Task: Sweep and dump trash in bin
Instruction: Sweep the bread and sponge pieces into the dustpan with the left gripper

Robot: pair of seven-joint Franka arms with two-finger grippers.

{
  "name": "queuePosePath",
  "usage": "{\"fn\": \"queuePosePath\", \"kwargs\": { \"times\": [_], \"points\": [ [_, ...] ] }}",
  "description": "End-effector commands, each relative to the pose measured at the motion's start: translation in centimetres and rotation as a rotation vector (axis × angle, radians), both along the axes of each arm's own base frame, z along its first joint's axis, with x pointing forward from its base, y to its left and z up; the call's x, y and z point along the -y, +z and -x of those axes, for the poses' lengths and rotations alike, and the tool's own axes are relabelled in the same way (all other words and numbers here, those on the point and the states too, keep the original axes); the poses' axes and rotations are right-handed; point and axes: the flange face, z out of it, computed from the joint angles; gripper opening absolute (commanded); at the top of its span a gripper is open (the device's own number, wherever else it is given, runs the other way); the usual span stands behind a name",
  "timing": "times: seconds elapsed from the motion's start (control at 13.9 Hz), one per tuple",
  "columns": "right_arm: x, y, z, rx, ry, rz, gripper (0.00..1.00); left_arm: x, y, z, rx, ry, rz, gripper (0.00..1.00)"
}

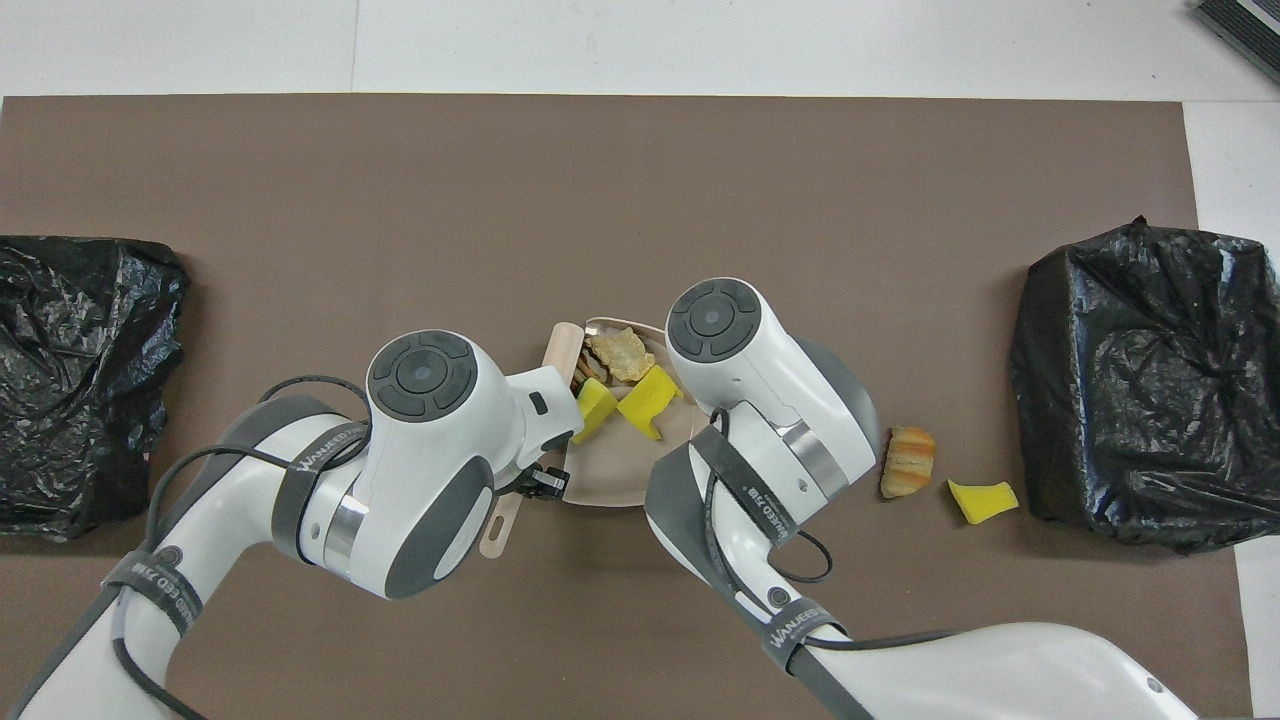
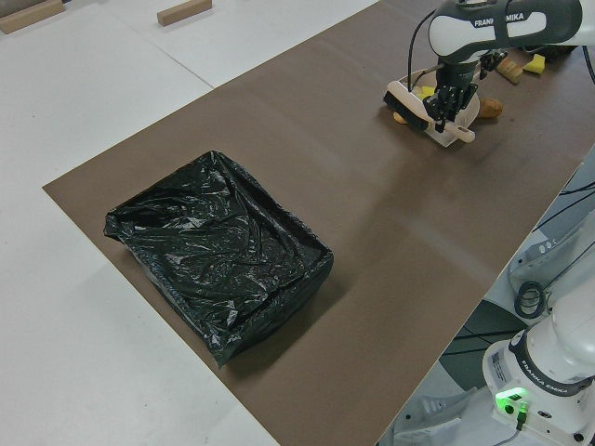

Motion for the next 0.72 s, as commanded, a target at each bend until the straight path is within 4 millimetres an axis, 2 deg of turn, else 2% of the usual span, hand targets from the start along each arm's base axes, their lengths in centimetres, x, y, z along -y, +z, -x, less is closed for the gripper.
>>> {"fn": "queuePosePath", "kwargs": {
  "times": [0.0, 0.36, 0.5, 0.65],
  "points": [
    [0.2, -0.7, 0.6, 0.004, -0.026, -0.022, 0.00, 0.0, 0.7, 1.6, -0.053, -0.007, 0.014, 0.00],
    [0.7, -0.7, 0.3, -0.004, -0.005, -0.028, 0.00, 0.9, 1.1, 2.4, -0.138, 0.067, 0.104, 0.00],
    [1.1, -0.7, 0.1, -0.012, 0.016, -0.034, 0.00, 0.9, 2.5, 2.1, -0.133, 0.099, 0.151, 0.00],
    [1.7, -0.3, -0.5, -0.011, 0.033, -0.045, 0.00, -0.6, 4.7, 1.7, -0.105, 0.097, 0.179, 0.00]
  ]
}}
